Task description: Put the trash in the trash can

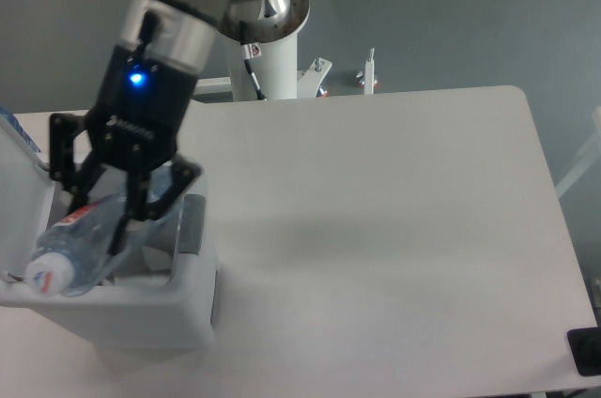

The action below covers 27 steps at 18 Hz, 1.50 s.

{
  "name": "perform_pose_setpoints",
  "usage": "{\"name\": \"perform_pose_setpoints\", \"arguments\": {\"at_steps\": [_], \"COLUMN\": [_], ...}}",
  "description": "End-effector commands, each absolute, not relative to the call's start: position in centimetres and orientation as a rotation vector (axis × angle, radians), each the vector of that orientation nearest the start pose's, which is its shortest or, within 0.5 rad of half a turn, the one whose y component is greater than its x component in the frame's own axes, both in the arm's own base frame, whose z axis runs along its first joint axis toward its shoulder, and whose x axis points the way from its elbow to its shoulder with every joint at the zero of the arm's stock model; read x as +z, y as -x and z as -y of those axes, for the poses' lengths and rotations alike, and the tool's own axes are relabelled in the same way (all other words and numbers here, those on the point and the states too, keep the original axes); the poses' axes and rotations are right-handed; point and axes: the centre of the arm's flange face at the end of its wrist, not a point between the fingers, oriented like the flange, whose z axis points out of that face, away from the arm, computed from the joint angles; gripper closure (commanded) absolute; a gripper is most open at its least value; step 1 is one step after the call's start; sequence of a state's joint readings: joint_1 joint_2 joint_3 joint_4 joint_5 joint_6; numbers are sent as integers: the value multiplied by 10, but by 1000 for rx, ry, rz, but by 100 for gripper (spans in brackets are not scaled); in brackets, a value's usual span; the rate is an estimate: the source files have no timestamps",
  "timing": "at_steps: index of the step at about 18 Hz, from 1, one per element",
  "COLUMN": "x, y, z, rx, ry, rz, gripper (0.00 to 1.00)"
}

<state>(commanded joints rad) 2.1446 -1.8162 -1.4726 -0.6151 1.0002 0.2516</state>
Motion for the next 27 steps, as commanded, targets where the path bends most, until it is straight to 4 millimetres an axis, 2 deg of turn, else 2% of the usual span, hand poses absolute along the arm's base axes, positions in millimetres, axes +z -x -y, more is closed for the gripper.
{"name": "perform_pose_setpoints", "arguments": {"at_steps": [3, 6, 7, 8, 9, 13, 19, 22, 27], "x": [513, 509, 514, 519, 521, 522, 544, 551, 573], "y": [172, 167, 162, 161, 162, 169, 210, 248, 320], "z": [-625, -619, -616, -613, -613, -610, -583, -564, -518], "rx": [-240, -251, -250, -245, -244, -245, -190, -149, -32], "ry": [2226, 2234, 2228, 2221, 2219, 2215, 2176, 2157, 2103], "rz": [80, 86, 76, 71, 77, 108, 196, 279, 410], "gripper": [50, 44, 34, 14, 3, 0, 0, 0, 0]}}
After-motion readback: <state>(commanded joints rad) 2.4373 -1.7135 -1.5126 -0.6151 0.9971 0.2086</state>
